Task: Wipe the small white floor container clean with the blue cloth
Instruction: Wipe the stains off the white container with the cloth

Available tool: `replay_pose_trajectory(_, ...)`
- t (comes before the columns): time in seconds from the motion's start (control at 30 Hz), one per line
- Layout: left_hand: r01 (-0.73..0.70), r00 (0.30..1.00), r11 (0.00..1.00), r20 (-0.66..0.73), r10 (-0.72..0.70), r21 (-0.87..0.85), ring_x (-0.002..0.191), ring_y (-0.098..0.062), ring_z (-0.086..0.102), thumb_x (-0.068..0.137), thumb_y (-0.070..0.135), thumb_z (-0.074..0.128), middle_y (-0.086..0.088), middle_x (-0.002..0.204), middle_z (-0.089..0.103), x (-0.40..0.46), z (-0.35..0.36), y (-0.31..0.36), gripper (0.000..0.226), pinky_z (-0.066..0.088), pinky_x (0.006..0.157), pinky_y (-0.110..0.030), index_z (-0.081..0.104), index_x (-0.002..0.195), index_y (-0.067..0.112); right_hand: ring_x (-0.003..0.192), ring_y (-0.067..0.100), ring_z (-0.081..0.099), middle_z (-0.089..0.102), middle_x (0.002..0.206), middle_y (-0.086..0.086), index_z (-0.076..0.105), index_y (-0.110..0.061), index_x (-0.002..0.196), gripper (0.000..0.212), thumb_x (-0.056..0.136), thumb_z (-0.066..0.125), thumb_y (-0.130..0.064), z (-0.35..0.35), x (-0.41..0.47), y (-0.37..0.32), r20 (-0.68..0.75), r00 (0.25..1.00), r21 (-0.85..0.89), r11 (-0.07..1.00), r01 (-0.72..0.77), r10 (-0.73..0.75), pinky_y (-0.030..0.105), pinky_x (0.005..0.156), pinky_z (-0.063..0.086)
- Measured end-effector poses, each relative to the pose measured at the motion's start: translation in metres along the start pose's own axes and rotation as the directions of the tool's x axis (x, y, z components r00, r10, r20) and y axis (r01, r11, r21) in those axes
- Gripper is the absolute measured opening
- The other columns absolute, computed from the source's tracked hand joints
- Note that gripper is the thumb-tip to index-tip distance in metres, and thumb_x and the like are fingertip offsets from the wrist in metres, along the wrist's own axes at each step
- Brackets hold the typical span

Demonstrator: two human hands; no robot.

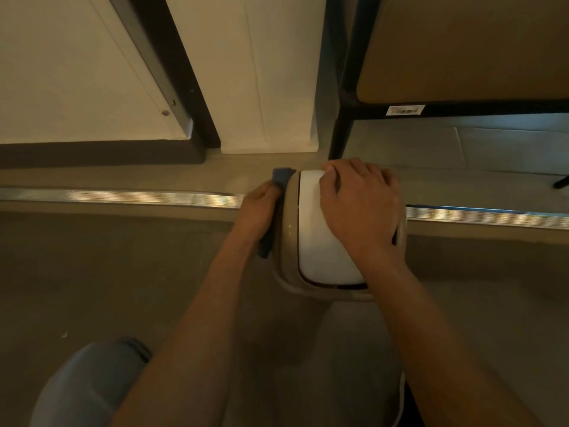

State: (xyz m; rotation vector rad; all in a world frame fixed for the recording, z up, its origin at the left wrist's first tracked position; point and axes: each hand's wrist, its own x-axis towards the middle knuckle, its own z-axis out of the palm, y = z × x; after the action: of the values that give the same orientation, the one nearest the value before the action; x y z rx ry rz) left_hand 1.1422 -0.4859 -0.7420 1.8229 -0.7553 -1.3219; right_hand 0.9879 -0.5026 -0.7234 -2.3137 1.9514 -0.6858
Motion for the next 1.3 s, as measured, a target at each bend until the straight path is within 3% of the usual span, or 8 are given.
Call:
replay_pose_trajectory(0.1, 0.003, 1.000, 0.999, 0.021, -0.004, 0.035, 0.090, -0.014, 0.061, 0.101, 0.041, 0.052, 0.005, 0.091, 0.066, 0.012, 0.006, 0.015, 0.019, 0.042, 0.065, -0.026, 0.063, 0.089, 0.032, 0.100, 0.022, 0.062, 0.069, 0.108, 0.004, 0.066, -0.020, 0.109, 0.043, 0.100, 0.028, -0.039, -0.001, 0.003, 0.000, 0.035, 0.999, -0.015, 1.000, 0.004, -0.004, 0.042, 0.102, 0.038)
replay_pose_trajectory(0.3, -0.107, 0.994, 0.989, -0.045, 0.103, -0.104, 0.108, -0.014, 0.064, 0.105, 0.033, 0.049, 0.003, 0.113, 0.070, -0.025, -0.002, -0.038, 0.025, 0.052, 0.095, -0.035, 0.063, 0.123, 0.026, 0.100, 0.022, 0.062, 0.070, 0.106, 0.004, 0.067, -0.020, 0.107, 0.048, 0.100, 0.024, -0.040, -0.004, 0.005, -0.001, 0.053, 0.998, -0.055, 0.998, -0.014, 0.017, 0.043, 0.102, 0.039)
replay_pose_trajectory(0.43, -0.158, 0.978, 0.966, -0.167, 0.125, -0.204, 0.088, 0.000, 0.065, 0.104, 0.021, 0.051, 0.009, 0.097, 0.069, -0.083, 0.010, -0.077, 0.015, 0.052, 0.076, -0.017, 0.064, 0.107, 0.028, 0.103, 0.025, 0.062, 0.069, 0.110, 0.006, 0.065, -0.018, 0.109, 0.046, 0.101, 0.025, -0.040, -0.003, 0.005, -0.001, 0.081, 0.996, -0.057, 0.998, -0.016, 0.020, 0.045, 0.103, 0.039)
replay_pose_trajectory(0.57, -0.246, 0.938, 0.954, -0.291, 0.189, -0.171, 0.098, -0.017, 0.065, 0.103, 0.022, 0.053, -0.006, 0.109, 0.066, -0.110, 0.028, -0.113, 0.019, 0.052, 0.082, -0.030, 0.063, 0.118, 0.028, 0.101, 0.024, 0.062, 0.069, 0.109, 0.006, 0.066, -0.018, 0.107, 0.046, 0.101, 0.026, -0.039, -0.001, 0.005, 0.001, 0.065, 0.998, -0.061, 0.998, -0.021, 0.025, 0.045, 0.102, 0.041)
replay_pose_trajectory(0.67, -0.408, 0.849, 0.912, -0.384, 0.363, -0.040, 0.104, -0.005, 0.058, 0.103, 0.010, 0.054, -0.006, 0.115, 0.060, -0.100, 0.030, -0.100, 0.023, 0.045, 0.091, -0.019, 0.063, 0.113, 0.029, 0.101, 0.022, 0.062, 0.069, 0.109, 0.004, 0.065, -0.020, 0.107, 0.044, 0.101, 0.026, -0.039, -0.001, 0.004, 0.000, 0.080, 0.996, -0.082, 0.996, -0.019, 0.026, 0.044, 0.103, 0.041)
replay_pose_trajectory(1.0, -0.586, 0.774, 0.798, -0.193, 0.603, 0.144, 0.114, -0.004, 0.052, 0.105, 0.031, 0.049, 0.009, 0.125, 0.048, -0.042, 0.029, -0.015, 0.013, 0.039, 0.094, -0.007, 0.055, 0.116, 0.036, 0.102, 0.026, 0.062, 0.069, 0.109, 0.009, 0.066, -0.015, 0.108, 0.047, 0.100, 0.026, -0.040, -0.001, 0.007, 0.005, 0.098, 0.995, -0.076, 0.997, 0.017, -0.010, 0.044, 0.100, 0.040)
replay_pose_trajectory(1.2, -0.628, 0.697, 0.737, -0.239, 0.676, 0.250, 0.132, -0.022, 0.046, 0.097, 0.039, 0.057, 0.004, 0.142, 0.042, -0.101, 0.039, -0.094, 0.023, 0.048, 0.105, -0.038, 0.064, 0.119, 0.033, 0.107, 0.024, 0.061, 0.068, 0.113, 0.006, 0.064, -0.017, 0.113, 0.047, 0.101, 0.024, -0.039, -0.003, 0.005, 0.006, 0.098, 0.995, -0.083, 0.996, 0.023, -0.014, 0.044, 0.105, 0.038)
replay_pose_trajectory(1.3, -0.646, 0.678, 0.706, -0.208, 0.705, 0.290, 0.138, -0.023, 0.039, 0.096, 0.041, 0.059, 0.010, 0.146, 0.038, -0.097, 0.039, -0.097, 0.023, 0.041, 0.109, -0.036, 0.061, 0.119, 0.039, 0.106, 0.023, 0.061, 0.069, 0.112, 0.006, 0.065, -0.018, 0.112, 0.049, 0.102, 0.022, -0.038, -0.005, 0.005, 0.004, 0.086, 0.996, -0.079, 0.997, 0.023, -0.016, 0.044, 0.106, 0.038)
